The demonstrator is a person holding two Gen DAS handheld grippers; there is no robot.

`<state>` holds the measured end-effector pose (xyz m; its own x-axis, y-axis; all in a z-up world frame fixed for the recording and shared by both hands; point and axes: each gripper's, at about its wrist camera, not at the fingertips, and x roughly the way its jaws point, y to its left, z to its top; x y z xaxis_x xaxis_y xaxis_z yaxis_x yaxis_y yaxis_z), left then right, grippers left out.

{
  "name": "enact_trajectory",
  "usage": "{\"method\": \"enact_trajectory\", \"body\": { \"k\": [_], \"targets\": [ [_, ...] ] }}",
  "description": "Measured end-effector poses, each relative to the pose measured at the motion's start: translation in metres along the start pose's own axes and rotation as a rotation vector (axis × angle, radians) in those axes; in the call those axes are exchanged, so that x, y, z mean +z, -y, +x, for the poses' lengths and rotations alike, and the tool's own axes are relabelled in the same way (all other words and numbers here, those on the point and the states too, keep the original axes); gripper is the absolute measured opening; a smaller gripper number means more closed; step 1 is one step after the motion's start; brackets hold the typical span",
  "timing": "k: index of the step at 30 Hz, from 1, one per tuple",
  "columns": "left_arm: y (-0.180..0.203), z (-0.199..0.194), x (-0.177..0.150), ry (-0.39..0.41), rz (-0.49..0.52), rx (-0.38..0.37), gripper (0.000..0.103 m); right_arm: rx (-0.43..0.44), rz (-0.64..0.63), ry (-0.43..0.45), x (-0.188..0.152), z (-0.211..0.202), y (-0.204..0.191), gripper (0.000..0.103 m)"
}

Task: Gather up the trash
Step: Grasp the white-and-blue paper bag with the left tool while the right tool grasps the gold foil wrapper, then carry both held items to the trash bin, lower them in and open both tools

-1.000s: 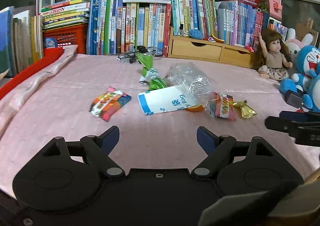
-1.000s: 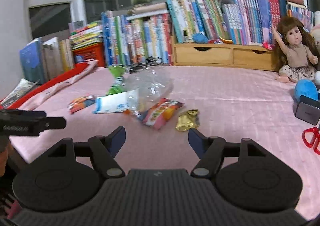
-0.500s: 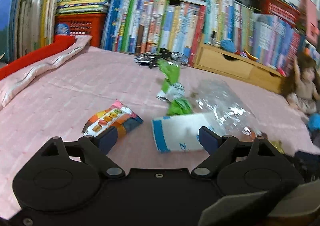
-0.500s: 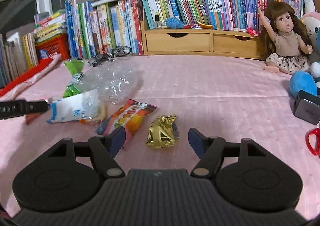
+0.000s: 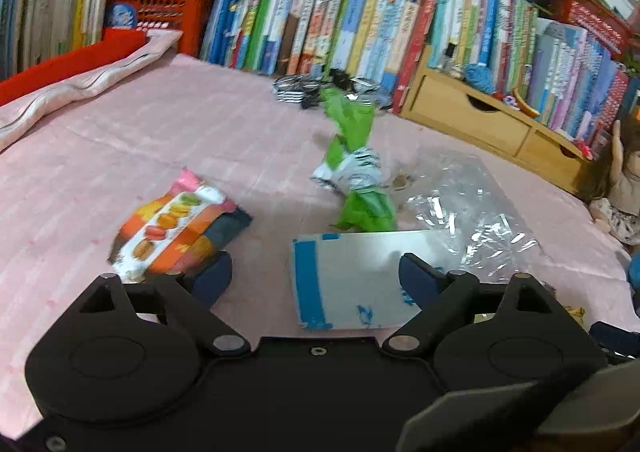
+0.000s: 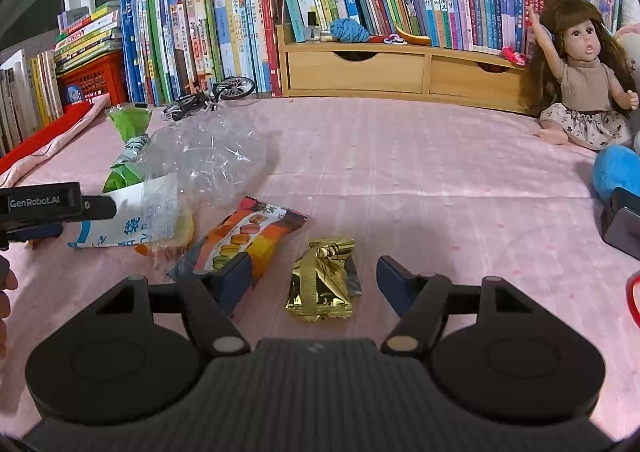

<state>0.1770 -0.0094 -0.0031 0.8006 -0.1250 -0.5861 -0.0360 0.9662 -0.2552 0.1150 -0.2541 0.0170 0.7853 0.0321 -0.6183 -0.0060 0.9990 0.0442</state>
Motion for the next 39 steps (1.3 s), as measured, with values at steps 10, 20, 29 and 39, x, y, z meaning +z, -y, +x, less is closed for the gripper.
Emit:
{"method": "enact_trajectory", "body": {
  "k": [10,20,29,39],
  "targets": [
    [-0.001,-0.005,-0.008,-0.004,-0.059,-0.105,0.012,0.037,0.035,-0.003,-0.006,0.000,0.004,0.044],
    [-0.013,-0.049,-0.025,0.034,-0.038,-0.150,0.003,0.057,0.007,0.043,-0.017,-0.021,0.003,0.034],
    [0.007,-0.097,-0.042,0.099,0.248,-0.160,0.049,0.060,-0.037,0.066,-0.023,-0.038,0.005,0.035],
    [0.048,-0.053,-0.030,0.147,0.558,-0.091,0.093,0.066,-0.016,0.051,-0.023,-0.029,0.008,0.036]
  ]
}}
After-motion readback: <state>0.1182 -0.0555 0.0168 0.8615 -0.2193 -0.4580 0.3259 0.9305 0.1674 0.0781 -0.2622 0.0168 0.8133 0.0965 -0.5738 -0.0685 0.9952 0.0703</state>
